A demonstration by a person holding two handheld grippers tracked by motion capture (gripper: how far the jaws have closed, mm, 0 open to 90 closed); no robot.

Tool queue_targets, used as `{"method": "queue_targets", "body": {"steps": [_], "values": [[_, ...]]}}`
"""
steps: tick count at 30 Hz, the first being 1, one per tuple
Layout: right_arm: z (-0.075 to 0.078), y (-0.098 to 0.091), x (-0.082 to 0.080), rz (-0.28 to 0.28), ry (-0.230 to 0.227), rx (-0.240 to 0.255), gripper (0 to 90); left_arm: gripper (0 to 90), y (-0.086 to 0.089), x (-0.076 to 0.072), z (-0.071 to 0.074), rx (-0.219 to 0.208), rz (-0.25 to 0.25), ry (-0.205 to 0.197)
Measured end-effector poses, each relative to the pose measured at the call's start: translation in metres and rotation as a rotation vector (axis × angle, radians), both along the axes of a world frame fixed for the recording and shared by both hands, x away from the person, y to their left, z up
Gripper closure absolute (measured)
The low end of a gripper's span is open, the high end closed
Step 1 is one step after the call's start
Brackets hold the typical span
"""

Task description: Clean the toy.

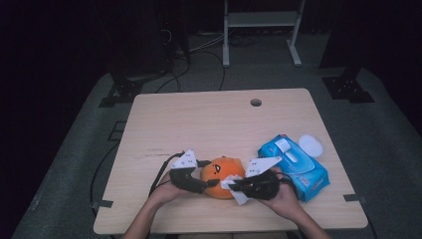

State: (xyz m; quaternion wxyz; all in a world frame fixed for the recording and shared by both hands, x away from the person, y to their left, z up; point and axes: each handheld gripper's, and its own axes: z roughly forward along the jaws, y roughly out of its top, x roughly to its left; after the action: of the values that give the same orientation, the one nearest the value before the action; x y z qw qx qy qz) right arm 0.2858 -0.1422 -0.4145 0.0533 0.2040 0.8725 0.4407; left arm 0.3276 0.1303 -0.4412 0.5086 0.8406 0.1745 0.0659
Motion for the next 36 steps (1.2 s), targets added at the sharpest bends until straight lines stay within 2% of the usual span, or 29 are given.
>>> {"method": "queue_targets", "body": {"steps": [1,2,3,6,9,10,11,13,16,19,22,25,27,29,32,33,35,36], "values": [[0.000,0.000,0.000,0.000,0.000,0.000,84.0,27.9,0.000,0.000,0.000,0.000,0.000,0.000],[-0.002,-0.013,0.005,-0.033,0.020,0.000,84.0,27.8,0.001,0.001,-0.001,-0.009,0.003,0.010],[-0.002,-0.013,0.005,-0.033,0.020,0.000,84.0,27.8,0.001,0.001,-0.001,-0.009,0.003,0.010],[-0.008,-0.030,0.011,-0.061,0.059,-0.003,84.0,27.8,0.002,0.001,-0.001,-0.012,0.000,0.010],[-0.006,-0.028,0.010,-0.063,0.055,-0.004,84.0,27.6,0.001,0.002,-0.001,-0.014,0.007,0.014],[-0.003,-0.020,0.006,-0.052,0.034,-0.004,84.0,27.0,-0.002,0.001,0.000,-0.013,0.006,0.011],[-0.003,-0.020,0.006,-0.052,0.034,-0.004,84.0,26.9,-0.002,0.001,0.000,-0.013,0.006,0.011],[0.001,-0.007,0.002,-0.018,0.018,0.004,84.0,26.9,-0.006,-0.001,0.001,-0.010,-0.013,-0.011],[0.003,-0.005,0.002,-0.013,0.006,0.000,84.0,26.9,-0.010,-0.004,0.002,0.004,-0.026,-0.034],[0.000,-0.014,0.009,-0.035,0.025,0.014,84.0,27.3,-0.007,-0.002,0.001,-0.006,-0.022,-0.021],[-0.006,-0.033,0.018,-0.093,0.054,0.015,84.0,27.3,-0.003,0.000,0.000,-0.008,-0.013,-0.011],[-0.009,-0.040,0.018,-0.105,0.076,0.013,84.0,27.2,-0.002,0.000,-0.001,-0.010,-0.012,-0.010],[-0.009,-0.037,0.017,-0.098,0.083,0.019,83.9,27.2,-0.003,0.000,-0.001,-0.010,-0.010,-0.007],[-0.007,-0.031,0.014,-0.078,0.072,0.023,83.9,27.3,-0.004,0.001,-0.001,-0.019,-0.006,0.002],[-0.002,-0.018,0.009,-0.034,0.053,0.042,83.8,27.2,-0.006,0.001,0.000,-0.019,-0.016,-0.009],[-0.002,-0.018,0.009,-0.034,0.053,0.042,83.8,27.2,-0.007,0.000,0.000,-0.017,-0.016,-0.010],[-0.002,-0.011,0.006,-0.034,0.022,0.012,83.9,25.8,-0.005,0.000,0.002,-0.009,-0.018,-0.004],[-0.003,-0.011,0.007,-0.036,0.021,0.013,83.9,22.7,-0.003,-0.001,0.005,-0.006,-0.014,0.008]]}}
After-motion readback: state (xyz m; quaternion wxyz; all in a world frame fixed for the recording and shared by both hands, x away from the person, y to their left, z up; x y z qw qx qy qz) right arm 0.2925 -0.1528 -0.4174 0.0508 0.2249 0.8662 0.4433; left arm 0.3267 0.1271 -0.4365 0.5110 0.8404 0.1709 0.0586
